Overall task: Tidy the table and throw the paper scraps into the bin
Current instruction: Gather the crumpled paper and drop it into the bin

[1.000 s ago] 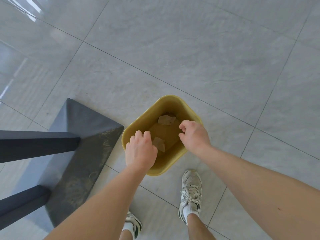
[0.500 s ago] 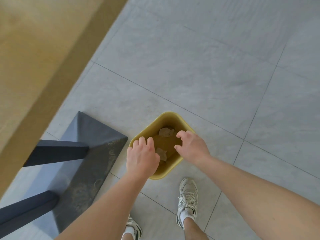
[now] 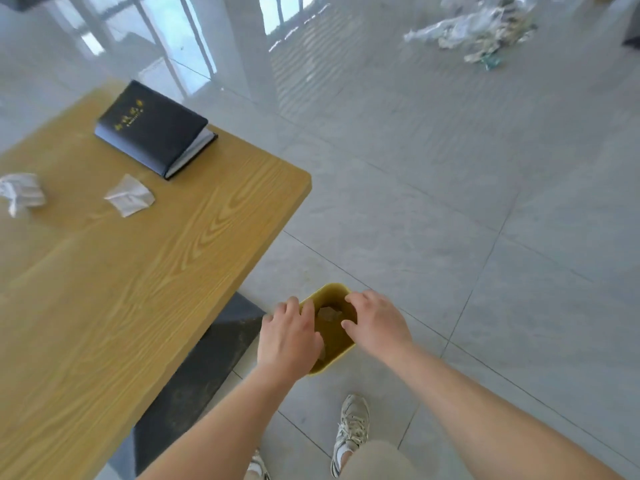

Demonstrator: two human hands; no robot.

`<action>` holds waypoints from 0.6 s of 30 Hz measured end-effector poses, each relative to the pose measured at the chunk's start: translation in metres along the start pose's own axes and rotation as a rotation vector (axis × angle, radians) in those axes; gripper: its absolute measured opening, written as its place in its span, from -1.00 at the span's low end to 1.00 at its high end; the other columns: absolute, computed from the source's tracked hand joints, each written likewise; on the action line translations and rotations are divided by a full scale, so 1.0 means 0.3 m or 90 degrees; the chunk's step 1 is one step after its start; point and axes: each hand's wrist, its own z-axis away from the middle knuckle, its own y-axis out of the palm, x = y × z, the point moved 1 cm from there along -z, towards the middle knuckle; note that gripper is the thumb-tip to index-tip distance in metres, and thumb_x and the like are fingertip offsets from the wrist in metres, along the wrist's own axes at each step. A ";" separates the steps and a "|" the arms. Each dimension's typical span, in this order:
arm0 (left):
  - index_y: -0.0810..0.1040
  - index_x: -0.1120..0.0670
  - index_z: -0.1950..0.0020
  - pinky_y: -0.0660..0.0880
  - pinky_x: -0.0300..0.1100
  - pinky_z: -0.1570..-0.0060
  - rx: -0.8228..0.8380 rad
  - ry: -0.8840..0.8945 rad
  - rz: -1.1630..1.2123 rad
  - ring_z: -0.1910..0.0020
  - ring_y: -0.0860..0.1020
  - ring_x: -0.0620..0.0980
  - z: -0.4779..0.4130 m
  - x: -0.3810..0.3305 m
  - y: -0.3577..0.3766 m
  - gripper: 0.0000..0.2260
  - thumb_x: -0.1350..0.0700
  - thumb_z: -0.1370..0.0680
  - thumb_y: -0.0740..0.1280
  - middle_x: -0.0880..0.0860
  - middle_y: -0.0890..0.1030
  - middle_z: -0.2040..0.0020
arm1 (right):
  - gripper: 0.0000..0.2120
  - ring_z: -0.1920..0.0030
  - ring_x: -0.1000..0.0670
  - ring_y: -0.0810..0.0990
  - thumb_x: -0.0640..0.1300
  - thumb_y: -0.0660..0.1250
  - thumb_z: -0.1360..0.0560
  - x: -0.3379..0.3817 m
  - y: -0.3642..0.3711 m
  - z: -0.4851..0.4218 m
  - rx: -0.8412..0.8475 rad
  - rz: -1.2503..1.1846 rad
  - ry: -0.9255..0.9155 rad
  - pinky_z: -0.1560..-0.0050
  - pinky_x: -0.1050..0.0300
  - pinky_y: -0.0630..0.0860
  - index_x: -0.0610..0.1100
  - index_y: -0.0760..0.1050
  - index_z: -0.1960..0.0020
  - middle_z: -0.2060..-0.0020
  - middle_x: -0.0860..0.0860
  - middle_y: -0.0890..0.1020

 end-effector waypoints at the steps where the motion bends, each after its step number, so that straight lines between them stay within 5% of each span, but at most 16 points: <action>1: 0.35 -0.02 -0.35 0.45 -0.02 -0.11 -0.015 -0.004 0.002 -0.13 0.48 0.05 0.015 0.002 -0.043 -0.63 -0.08 -0.56 0.16 0.03 0.48 -0.20 | -0.63 -0.18 -0.11 0.49 0.08 0.32 -0.51 0.022 -0.039 0.011 -0.009 0.003 -0.010 -0.08 -0.02 0.53 -0.01 0.43 -0.27 -0.12 -0.02 0.55; 18: 0.39 0.01 -0.24 0.43 -0.08 0.05 -0.204 -0.209 -0.017 -0.04 0.47 0.04 0.199 0.313 -0.549 -0.66 -0.05 -0.51 0.25 0.02 0.48 -0.08 | -0.57 -0.15 -0.10 0.51 0.02 0.29 -0.52 0.523 -0.406 -0.039 -0.059 0.058 -0.294 -0.01 0.04 0.50 -0.02 0.40 -0.37 -0.17 -0.04 0.55</action>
